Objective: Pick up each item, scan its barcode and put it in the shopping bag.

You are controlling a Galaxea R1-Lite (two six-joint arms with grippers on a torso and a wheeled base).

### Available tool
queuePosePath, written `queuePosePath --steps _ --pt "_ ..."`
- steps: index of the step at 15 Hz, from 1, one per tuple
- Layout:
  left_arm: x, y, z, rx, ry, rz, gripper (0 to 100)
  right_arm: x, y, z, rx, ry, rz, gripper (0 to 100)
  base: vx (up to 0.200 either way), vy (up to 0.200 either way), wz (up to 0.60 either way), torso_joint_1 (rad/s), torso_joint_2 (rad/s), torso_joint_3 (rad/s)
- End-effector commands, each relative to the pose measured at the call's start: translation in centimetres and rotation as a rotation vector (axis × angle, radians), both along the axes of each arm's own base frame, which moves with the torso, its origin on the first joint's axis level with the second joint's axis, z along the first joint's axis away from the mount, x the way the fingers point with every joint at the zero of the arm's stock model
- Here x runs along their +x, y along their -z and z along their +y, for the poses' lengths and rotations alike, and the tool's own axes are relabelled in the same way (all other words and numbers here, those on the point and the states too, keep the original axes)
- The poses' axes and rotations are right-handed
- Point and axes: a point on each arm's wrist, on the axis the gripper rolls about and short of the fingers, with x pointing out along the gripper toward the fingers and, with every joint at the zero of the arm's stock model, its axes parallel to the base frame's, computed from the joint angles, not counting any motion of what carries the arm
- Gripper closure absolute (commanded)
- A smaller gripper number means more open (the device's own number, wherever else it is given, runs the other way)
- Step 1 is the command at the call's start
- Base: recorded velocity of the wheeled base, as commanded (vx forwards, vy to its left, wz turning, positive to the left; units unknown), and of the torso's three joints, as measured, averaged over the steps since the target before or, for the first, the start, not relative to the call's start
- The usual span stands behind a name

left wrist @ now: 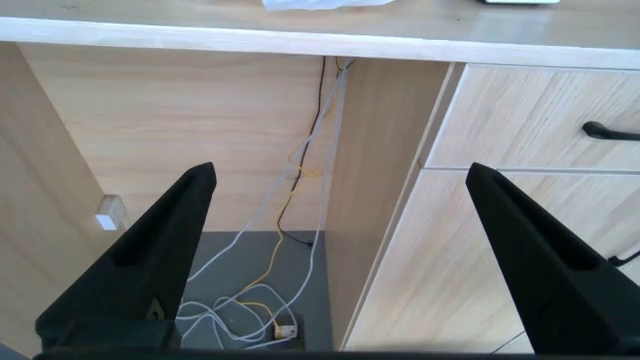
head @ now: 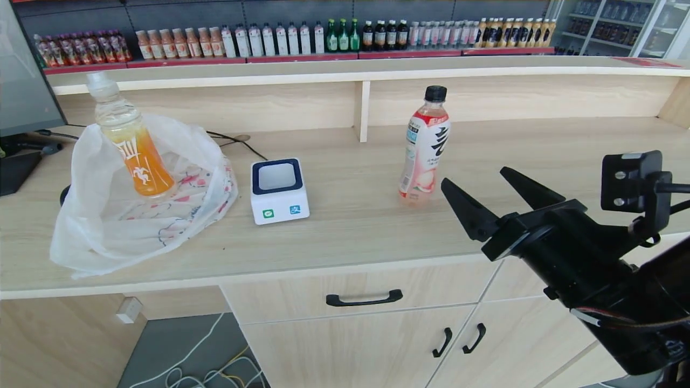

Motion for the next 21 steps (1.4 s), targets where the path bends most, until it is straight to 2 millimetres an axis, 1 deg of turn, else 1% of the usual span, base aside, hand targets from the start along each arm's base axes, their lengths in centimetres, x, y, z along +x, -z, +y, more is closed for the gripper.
queuePosePath --steps 1,5,11,12,14,15,16,19,20,21 --pt "0.0 0.0 0.0 0.001 -0.002 -0.002 0 0.2 0.3 0.1 -0.007 0.009 0.012 0 0.000 0.000 0.00 0.000 0.00 0.000" --pt "0.0 0.0 0.0 0.007 -0.002 -0.002 0 -0.3 1.1 -0.4 -0.023 0.036 0.044 0 0.000 0.000 0.00 0.000 0.00 0.000" --pt "0.0 0.0 0.0 0.007 -0.002 -0.002 0 0.2 1.6 -0.5 -0.048 0.036 0.053 0 0.000 0.000 0.00 0.000 0.00 0.000" --pt "0.0 0.0 0.0 0.007 -0.002 -0.002 0 1.0 2.1 -1.0 -0.071 0.034 0.063 0 0.000 0.000 0.00 0.000 0.00 0.000" --pt "0.0 0.0 0.0 0.007 -0.002 -0.002 0 2.4 2.2 -1.8 -0.109 0.034 0.042 0 0.000 0.000 0.00 0.000 0.00 0.000" --pt "0.0 0.0 0.0 0.007 -0.002 -0.002 0 2.9 2.1 -1.9 -0.117 0.027 0.033 0 0.000 0.000 0.00 0.000 0.00 0.000" --pt "0.0 0.0 0.0 0.007 -0.002 -0.002 0 3.9 1.9 -1.8 -0.119 0.024 0.016 0 0.000 0.000 0.00 0.000 0.00 0.000" --pt "0.0 0.0 0.0 0.007 -0.002 -0.002 0 5.7 1.5 -0.8 -0.104 0.024 -0.013 0 0.000 0.000 0.00 0.000 0.00 0.000" --pt "0.0 0.0 0.0 0.007 -0.002 -0.002 0 6.5 1.1 -0.3 -0.093 0.020 -0.036 0 0.000 0.000 0.00 0.000 0.00 0.000" --pt "0.0 0.0 0.0 0.007 -0.002 -0.002 0 6.9 0.7 -0.1 -0.084 0.018 -0.055 0 0.000 0.000 0.00 0.000 0.00 0.000"
